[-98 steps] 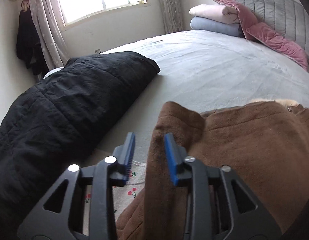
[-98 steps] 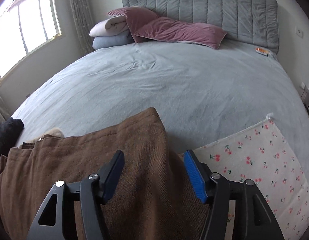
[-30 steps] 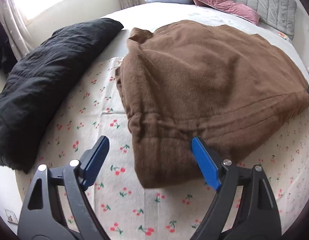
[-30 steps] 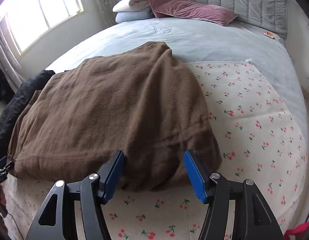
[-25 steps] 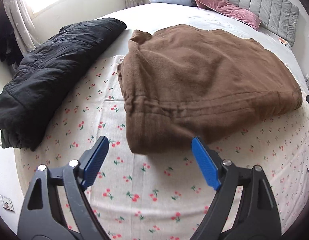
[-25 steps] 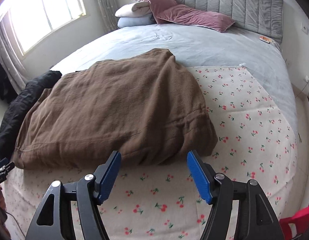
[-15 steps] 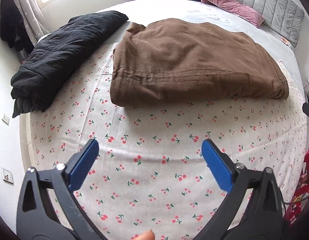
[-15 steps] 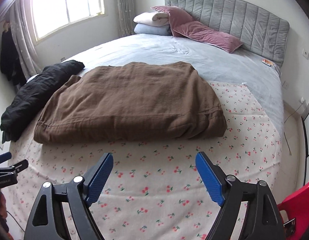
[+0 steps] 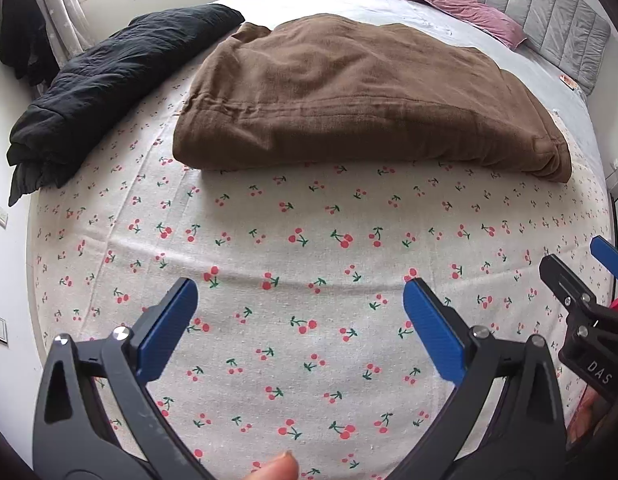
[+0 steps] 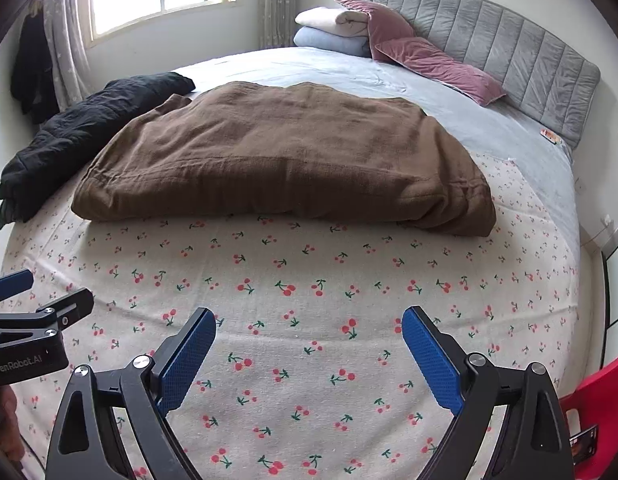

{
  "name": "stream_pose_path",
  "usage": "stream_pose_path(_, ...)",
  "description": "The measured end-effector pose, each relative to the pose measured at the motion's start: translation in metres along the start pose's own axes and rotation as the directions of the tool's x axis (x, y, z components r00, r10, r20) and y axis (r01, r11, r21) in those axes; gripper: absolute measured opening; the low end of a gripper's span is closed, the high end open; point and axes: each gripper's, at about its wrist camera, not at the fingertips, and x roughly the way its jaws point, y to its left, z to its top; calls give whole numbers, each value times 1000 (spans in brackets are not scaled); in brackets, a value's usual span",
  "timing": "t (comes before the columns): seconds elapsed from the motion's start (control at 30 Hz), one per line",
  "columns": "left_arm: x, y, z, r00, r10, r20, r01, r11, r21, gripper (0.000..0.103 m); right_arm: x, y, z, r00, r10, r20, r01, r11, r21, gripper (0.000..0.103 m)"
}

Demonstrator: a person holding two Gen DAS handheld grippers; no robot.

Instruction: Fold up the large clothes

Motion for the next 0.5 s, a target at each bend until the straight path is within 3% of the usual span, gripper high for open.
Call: stream_pose_path(0.5, -9, -6, -2, 1000, 2, 23, -3, 1000, 12, 102, -8, -3, -2, 1000, -15, 26, 14, 1000, 27, 95)
